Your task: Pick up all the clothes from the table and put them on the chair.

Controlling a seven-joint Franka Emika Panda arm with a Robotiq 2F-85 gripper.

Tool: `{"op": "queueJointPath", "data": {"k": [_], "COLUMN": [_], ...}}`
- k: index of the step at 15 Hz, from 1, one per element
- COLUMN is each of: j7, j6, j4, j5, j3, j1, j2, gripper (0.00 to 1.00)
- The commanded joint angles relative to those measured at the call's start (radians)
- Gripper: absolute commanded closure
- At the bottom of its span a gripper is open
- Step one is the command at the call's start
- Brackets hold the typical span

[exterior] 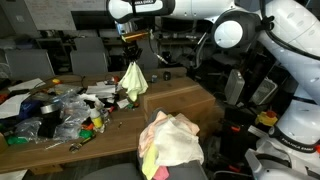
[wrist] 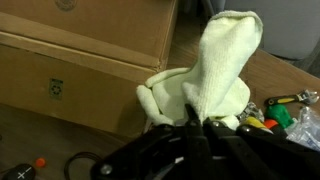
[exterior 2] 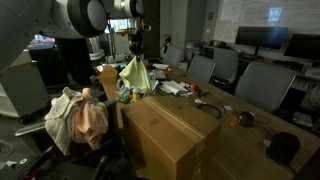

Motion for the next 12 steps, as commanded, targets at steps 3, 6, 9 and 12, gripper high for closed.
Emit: {"op": "queueJointPath", "data": {"k": [3, 6, 9, 12], "j7": [-0.079, -0.114, -0.128, -0.138], "j6": [0.027, 0.042, 0.064, 0.085], "j4": [-0.305, -0.432, -0.563, -0.697], "j5": [-0.051, -0.061, -0.079, -0.091], "j3": [0.005, 0.011, 0.016, 0.025], "j1": [0.066, 0.095, 0.122, 0.144], "j2": [-0.232, -0.329, -0.432, -0.539], "gripper": [0.99, 0.99, 0.99, 0.99]}}
